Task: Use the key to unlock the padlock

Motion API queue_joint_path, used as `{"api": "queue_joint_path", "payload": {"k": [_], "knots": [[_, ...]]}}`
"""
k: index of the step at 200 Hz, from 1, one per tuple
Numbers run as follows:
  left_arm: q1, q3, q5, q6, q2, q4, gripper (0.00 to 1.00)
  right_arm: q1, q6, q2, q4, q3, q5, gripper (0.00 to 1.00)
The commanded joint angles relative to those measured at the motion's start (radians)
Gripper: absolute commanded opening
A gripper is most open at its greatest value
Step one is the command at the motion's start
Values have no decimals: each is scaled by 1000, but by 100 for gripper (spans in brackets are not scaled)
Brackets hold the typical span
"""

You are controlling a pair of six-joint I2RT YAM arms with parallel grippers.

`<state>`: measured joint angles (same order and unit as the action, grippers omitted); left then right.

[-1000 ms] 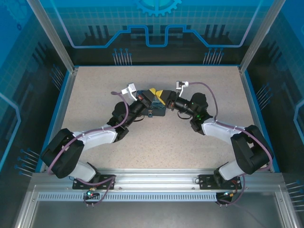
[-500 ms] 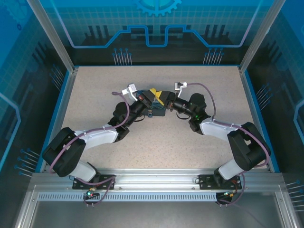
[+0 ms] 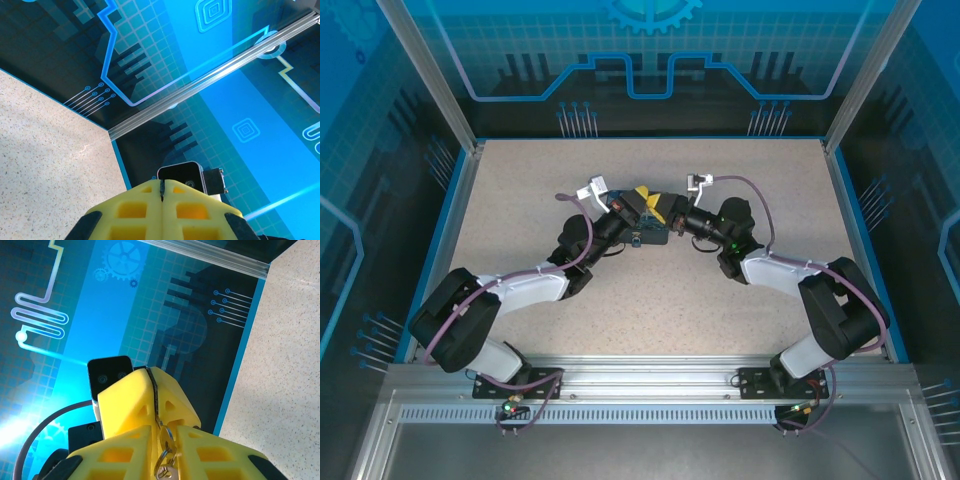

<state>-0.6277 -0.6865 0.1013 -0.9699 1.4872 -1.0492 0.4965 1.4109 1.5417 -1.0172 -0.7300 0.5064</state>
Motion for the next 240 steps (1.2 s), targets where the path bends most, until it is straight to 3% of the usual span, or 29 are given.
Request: {"api": "queue_joint_path", "payload": {"k": [1,92,154,240], "knots": [[-9,-24,21,-3,2,-38,0,-4,-6,-22,-38,16,12,21],[-15,-21,17,-6,9,-40,0,-24,0,-29,-38,4,21,21],[-21,-20,27,-1,10,-39,0,-27,4,-31,-40,7,24,14],[-24,-21,56,13,5,-28,0,-30,11,-42,-47,18,32,16]]}}
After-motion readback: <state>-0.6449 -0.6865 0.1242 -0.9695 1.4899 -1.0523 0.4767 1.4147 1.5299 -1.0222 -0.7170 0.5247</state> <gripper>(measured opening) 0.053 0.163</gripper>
